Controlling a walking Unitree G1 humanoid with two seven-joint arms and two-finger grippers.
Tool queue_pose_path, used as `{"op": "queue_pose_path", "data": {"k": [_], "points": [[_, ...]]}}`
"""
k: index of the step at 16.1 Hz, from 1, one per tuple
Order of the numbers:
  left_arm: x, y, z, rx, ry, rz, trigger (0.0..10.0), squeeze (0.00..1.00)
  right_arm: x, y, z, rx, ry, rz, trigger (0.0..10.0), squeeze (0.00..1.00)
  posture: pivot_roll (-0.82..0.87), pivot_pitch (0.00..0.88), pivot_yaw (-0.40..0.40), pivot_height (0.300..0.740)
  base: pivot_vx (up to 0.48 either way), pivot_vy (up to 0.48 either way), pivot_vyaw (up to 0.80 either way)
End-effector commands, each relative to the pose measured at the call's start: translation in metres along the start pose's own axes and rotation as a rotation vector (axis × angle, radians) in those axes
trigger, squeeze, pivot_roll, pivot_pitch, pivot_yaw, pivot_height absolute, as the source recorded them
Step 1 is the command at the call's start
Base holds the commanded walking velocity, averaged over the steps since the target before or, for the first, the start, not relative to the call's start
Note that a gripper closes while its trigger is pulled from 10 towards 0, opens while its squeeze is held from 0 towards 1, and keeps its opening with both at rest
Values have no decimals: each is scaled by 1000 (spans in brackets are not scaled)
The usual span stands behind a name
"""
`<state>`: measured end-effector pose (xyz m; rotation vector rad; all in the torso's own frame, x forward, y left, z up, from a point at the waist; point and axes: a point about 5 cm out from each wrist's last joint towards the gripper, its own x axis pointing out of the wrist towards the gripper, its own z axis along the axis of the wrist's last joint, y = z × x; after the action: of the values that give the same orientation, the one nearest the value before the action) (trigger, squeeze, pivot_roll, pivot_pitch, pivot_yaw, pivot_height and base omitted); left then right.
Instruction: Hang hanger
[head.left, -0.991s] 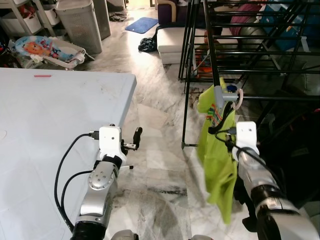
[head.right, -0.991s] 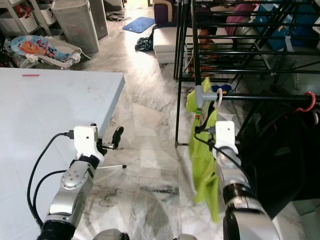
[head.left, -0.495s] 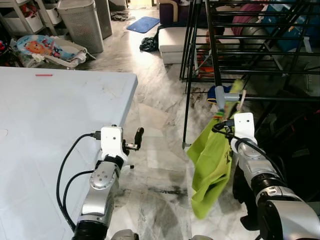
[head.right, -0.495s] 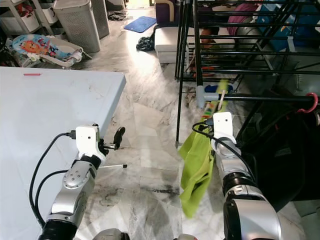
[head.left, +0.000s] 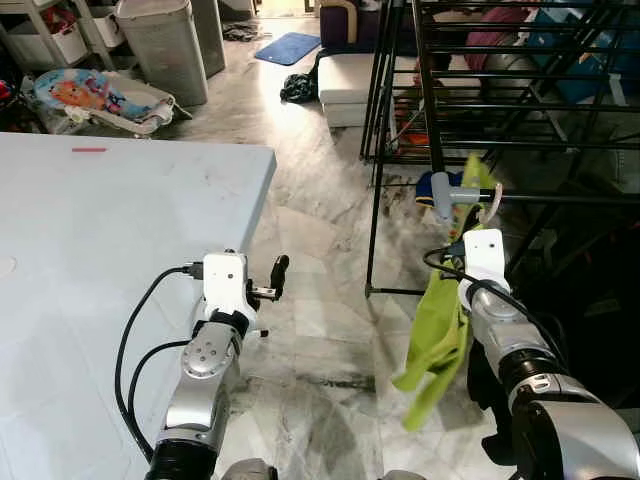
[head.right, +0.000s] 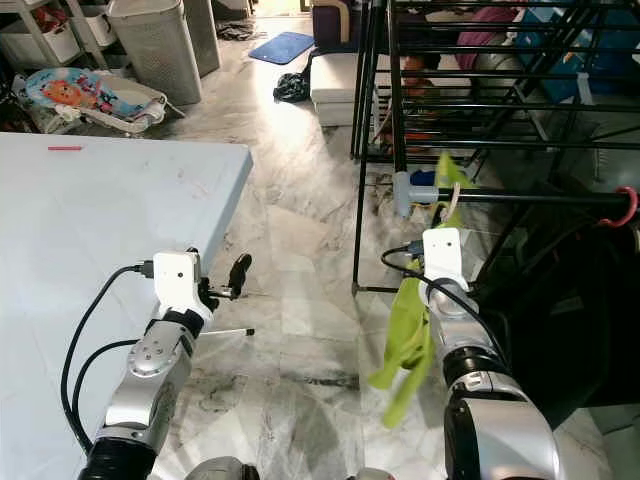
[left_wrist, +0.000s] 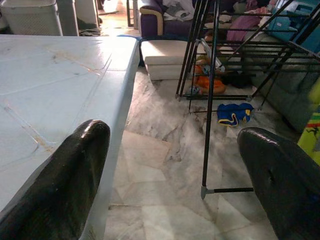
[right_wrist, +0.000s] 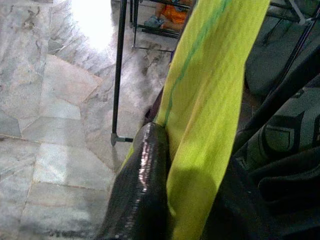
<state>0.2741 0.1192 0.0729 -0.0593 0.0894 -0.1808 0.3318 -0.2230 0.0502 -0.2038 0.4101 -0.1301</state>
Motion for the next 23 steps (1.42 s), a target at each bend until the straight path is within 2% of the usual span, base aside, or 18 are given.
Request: {"op": "queue_pose_path", "data": {"k": [1,4,7,12,13,14,15,16,17,19,21,23], "points": [[2,0,0,4,9,-3,10000,0,-1,3,-6,10,18,16,0,0,-50,0,44,740,0,0,0],[2,-1,0,1,7,-3,10000,0,-2,-3,-3,7,-9,-26,0,0,-49,0,39,740,0,0,0],[2,-5,1,-47,14,13,10000,0,-6,-10,1,31,-90,-99,0,0,-47,0,26,740,0,0,0],[0,-9,0,-38,17,4,10000,0,-31,-12,14,96,-364,-182,0,0,-55,0,20,740,0,0,0],[0,-9,0,-32,13,3,10000,0,-36,-12,15,114,-387,-186,0,0,-55,0,18,740,0,0,0],[-1,-9,0,-23,12,4,10000,0,-45,-12,12,117,-403,-201,824,0,-56,0,19,740,0,0,0],[-1,-8,0,-22,12,4,10000,0,-49,-12,11,121,-406,-204,824,0,-53,0,18,740,0,0,0],[-2,-8,0,-10,12,6,10000,0,-53,-12,-4,177,-329,-220,10000,0,-55,0,22,740,0,0,0],[-2,-7,-1,0,12,5,10000,0,-60,-13,-23,180,-248,-249,10000,0,-53,0,26,740,0,0,0],[-1,-6,1,13,7,5,10000,0,-66,-14,-36,160,-207,-264,10000,0,-52,0,33,740,0,0,0],[1,-3,3,21,1,7,10000,0,-72,-17,-57,188,-60,-280,10000,0,-57,0,44,740,0,0,0],[2,-5,4,40,-2,-7,10000,0,-72,-14,-68,214,33,-247,10000,0,-58,0,49,740,0,0,0]]}}
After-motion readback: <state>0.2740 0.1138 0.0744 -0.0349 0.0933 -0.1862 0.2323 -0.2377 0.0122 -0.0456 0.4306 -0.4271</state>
